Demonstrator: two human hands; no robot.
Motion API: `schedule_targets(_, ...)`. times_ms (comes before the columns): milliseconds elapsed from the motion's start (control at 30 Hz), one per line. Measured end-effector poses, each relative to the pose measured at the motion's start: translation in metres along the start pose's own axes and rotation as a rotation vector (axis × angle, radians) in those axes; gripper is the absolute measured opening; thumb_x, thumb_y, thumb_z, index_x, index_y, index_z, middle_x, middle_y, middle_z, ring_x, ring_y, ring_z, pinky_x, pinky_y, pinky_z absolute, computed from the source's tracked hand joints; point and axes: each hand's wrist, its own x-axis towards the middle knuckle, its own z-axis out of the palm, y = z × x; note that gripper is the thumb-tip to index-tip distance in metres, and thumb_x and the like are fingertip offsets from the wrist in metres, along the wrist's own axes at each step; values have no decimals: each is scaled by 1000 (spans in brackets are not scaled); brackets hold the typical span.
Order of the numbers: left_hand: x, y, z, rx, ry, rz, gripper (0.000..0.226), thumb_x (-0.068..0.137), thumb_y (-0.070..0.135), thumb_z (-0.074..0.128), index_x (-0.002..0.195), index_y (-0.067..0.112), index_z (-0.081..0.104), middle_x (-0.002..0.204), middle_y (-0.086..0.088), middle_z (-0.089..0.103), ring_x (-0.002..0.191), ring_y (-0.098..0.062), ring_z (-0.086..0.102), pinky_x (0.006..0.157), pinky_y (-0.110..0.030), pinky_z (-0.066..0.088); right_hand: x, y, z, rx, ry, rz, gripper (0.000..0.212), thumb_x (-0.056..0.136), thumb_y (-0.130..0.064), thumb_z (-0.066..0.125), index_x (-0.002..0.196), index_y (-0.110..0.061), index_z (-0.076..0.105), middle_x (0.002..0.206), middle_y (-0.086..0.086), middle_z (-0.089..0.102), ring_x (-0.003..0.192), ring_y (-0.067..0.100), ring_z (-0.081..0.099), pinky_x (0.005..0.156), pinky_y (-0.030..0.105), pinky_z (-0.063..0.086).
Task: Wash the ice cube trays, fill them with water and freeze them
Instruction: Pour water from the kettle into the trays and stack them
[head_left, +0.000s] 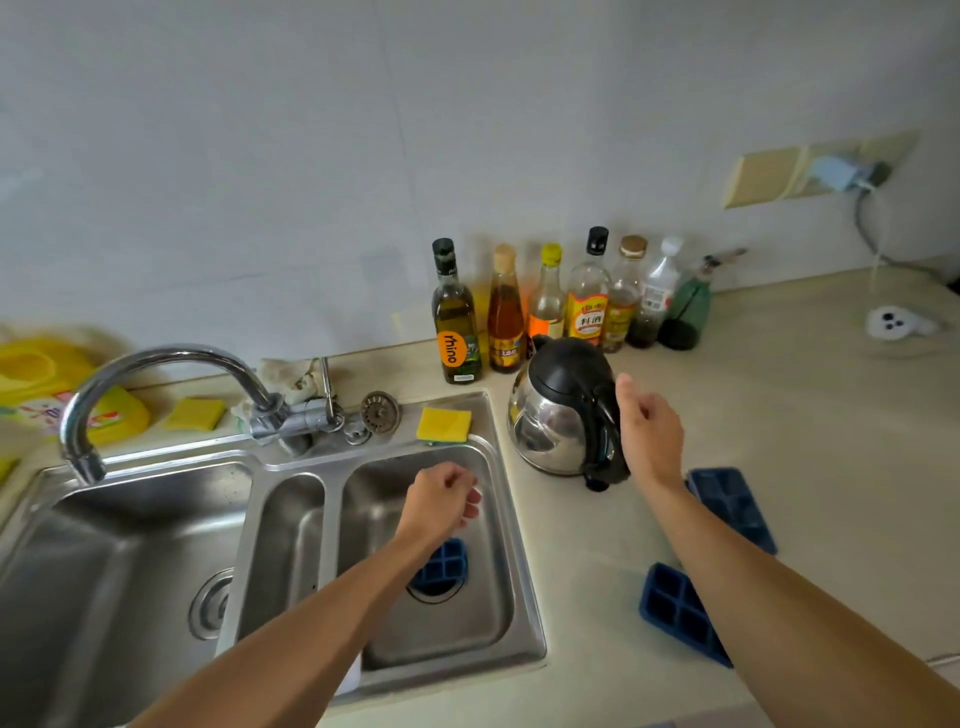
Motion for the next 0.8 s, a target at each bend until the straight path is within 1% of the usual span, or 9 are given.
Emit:
schedule_targets(100,2,-8,-2,-23,-6,-30,20,102,15,53,92,16,70,81,-4,75,70,-17,71,65,-30,58,-4,12,8,170,-100,90,57,99,-61,49,78,-10,61,66,4,62,56,14,58,57,29,48)
schedule_targets(200,6,-13,-2,-8,-28,-28,19,103,16,53,94,16,70,84,-4,75,73,-17,71,68,-29,59,-7,15,7,200,-94,48,66,92,-69,46,67,-10,62,53,1,59,49,11,56,49,16,48)
schedule_targets(267,9,-16,1,-7,-53,-12,19,104,17,52,96,14,69,87,-7,75,75,-18,71,70,-30,58,-9,14,6,175,-128,54,71,89,-75,43,60,-13,61,51,3,60,49,13,58,53,16,48)
schedule_targets(367,16,-17,8,-49,-70,-1,20,104,15,51,96,8,69,87,-13,74,74,-21,69,69,-32,56,-22,15,5,122,-209,86,74,89,-78,40,54,-18,64,55,8,63,52,15,61,65,28,48)
schedule_targets(433,21,-19,17,-79,-67,-5,20,104,13,51,95,6,68,83,-12,72,70,-18,66,60,-24,53,-39,14,7,127,-222,130,75,86,-81,41,54,-18,66,56,10,63,53,17,61,66,29,52)
schedule_targets(533,27,-25,31,-127,-66,-29,19,104,14,53,95,7,68,80,-9,71,67,-12,65,51,-14,48,-67,12,11,180,-151,190,72,79,-84,43,53,-21,64,52,6,60,49,15,58,53,17,51)
schedule_targets(633,26,-35,43,-177,-72,-64,18,104,15,54,95,9,68,80,-9,72,67,-13,66,53,-17,49,-88,12,9,204,-105,219,70,82,-80,46,52,-19,62,49,4,57,44,14,53,47,19,48)
schedule_targets(700,22,-45,49,-198,-55,-81,18,103,16,55,93,11,69,77,-6,72,63,-11,66,52,-19,51,-98,14,3,243,-111,261,65,92,-69,51,53,-18,62,50,5,57,42,15,51,48,26,46)
schedule_targets(800,10,-59,54,-257,5,-107,21,103,17,55,88,12,69,77,-5,72,60,-9,66,52,-21,53,-113,20,-9,296,-145,252,59,99,-53,55,55,-16,62,51,6,55,41,17,48,47,29,43)
